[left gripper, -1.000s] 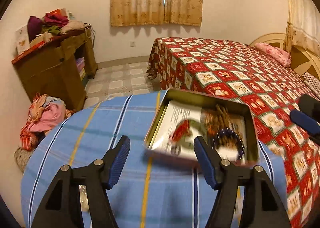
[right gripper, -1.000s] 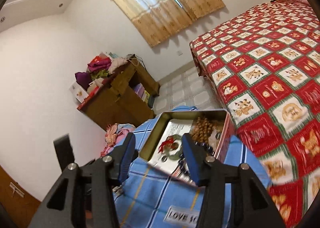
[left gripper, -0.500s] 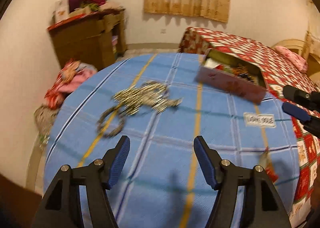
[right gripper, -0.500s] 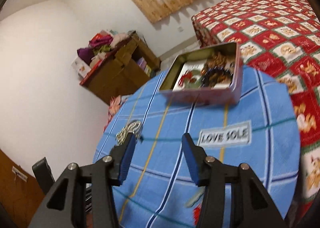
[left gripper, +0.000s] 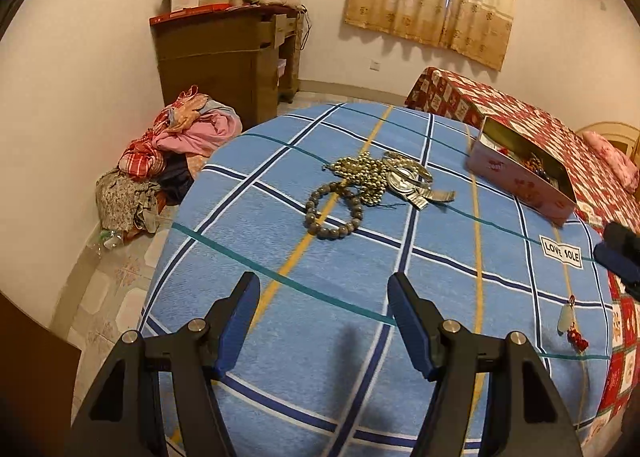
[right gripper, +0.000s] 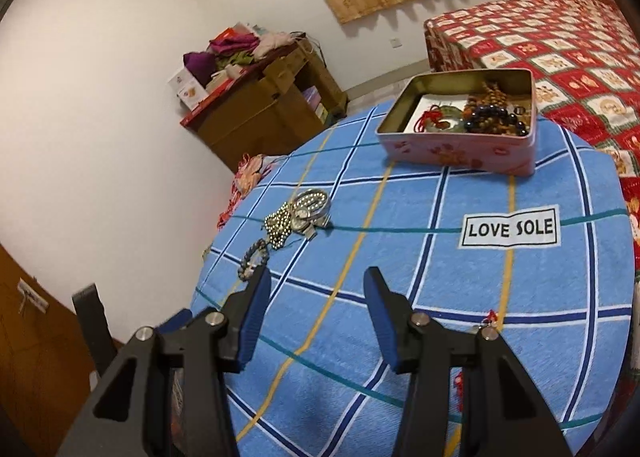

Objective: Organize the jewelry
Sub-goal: 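Withdraw both tools from the tin back over the table, then grasp the grey-brown bead bracelet with the left tool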

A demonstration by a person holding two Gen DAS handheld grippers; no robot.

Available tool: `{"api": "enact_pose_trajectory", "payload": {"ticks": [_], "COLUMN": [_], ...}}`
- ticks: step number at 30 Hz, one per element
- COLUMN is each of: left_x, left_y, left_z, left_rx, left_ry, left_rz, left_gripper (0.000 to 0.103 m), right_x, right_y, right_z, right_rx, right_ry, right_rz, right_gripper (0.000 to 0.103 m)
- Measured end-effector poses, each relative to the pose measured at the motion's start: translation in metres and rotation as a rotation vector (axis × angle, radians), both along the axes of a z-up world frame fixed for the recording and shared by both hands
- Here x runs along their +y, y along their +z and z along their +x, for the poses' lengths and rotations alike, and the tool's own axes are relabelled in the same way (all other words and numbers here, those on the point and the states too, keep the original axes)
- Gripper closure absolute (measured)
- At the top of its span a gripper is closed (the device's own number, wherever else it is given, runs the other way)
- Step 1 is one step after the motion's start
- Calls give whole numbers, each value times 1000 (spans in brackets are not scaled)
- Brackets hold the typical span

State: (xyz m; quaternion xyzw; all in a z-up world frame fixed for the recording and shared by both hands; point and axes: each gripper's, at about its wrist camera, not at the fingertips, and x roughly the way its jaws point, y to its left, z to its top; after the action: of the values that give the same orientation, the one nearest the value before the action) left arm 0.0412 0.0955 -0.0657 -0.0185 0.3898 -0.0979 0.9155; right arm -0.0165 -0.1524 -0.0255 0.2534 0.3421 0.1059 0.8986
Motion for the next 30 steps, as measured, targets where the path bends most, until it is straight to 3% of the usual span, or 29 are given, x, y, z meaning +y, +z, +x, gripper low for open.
{"api": "enact_pose_trajectory", "payload": {"ticks": [5,10,12,16,18,21,25,26,29,30], "left_x": [0,-15,-23,-35,-37,-35,-30,-32,-29,-25], "left_y": [-4,4,3,-13,-25,-36,-35,-34,-34,-35], "left_z": [9,33,43,67,78,86,89,88,88,88], "left_rx": [4,-17,-17,25,66,129,138,139,143,148], "left_ry": [-9,-86,-117,-132,-132,-122,-122,-125,-91,-89], "left_rz": [-21,-76,-62,-40,-40,-52,-90,-73,-37,-59], "left_gripper": [36,37,50,52,65,66,66,68,95,95], "right_x": [5,7,6,2,0,-3,-7,-7,-6,-6], "right_y": [-5,-9,-9,-10,-12,-16,-22,-23,-23,-22], "right_z": [0,5,5,6,7,10,15,16,16,16], "right_rx": [19,41,42,47,52,63,84,87,85,84], "right_ry": [8,10,10,3,2,-3,-9,-8,-4,-3], "right_rz": [-15,-16,-18,-17,-13,-11,17,23,24,24], "right_gripper": [50,50,50,50,50,50,50,50,50,50]}}
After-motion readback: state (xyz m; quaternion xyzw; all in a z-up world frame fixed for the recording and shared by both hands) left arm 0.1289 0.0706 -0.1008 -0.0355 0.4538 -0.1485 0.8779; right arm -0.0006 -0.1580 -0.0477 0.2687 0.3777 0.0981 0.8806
